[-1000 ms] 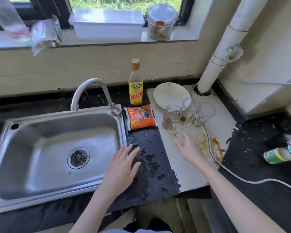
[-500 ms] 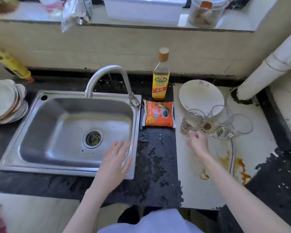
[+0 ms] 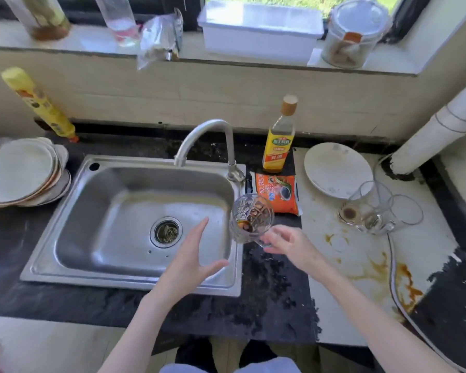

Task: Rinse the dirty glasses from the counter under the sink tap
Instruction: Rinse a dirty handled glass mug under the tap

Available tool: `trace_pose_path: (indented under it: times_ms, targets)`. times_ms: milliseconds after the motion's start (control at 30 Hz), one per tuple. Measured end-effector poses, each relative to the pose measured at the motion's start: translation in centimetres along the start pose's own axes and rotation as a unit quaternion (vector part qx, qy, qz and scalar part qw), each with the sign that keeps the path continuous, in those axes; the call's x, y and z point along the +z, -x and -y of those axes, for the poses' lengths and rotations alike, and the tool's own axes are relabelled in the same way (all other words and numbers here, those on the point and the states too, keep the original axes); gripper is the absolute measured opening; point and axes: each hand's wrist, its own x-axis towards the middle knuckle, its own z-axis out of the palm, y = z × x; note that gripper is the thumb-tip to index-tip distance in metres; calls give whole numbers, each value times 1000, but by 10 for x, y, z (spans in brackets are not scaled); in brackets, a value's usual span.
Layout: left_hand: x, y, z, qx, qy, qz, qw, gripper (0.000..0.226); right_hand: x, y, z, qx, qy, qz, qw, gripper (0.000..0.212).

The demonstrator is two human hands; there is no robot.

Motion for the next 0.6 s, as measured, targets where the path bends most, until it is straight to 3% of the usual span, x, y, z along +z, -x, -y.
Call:
trace_pose_path:
  times_ms: [133, 267, 600]
  targets:
    - [-33, -13, 24, 20, 54, 39, 998, 106, 48, -16, 20, -10, 48, 85, 995, 28]
    - [-66, -21, 48, 38, 74, 36, 996, 84, 85, -33, 38, -7, 110, 124, 986, 29]
    - [-85, -61, 72, 51, 138, -15, 989, 82, 96, -74, 73, -47, 137, 103, 984, 11]
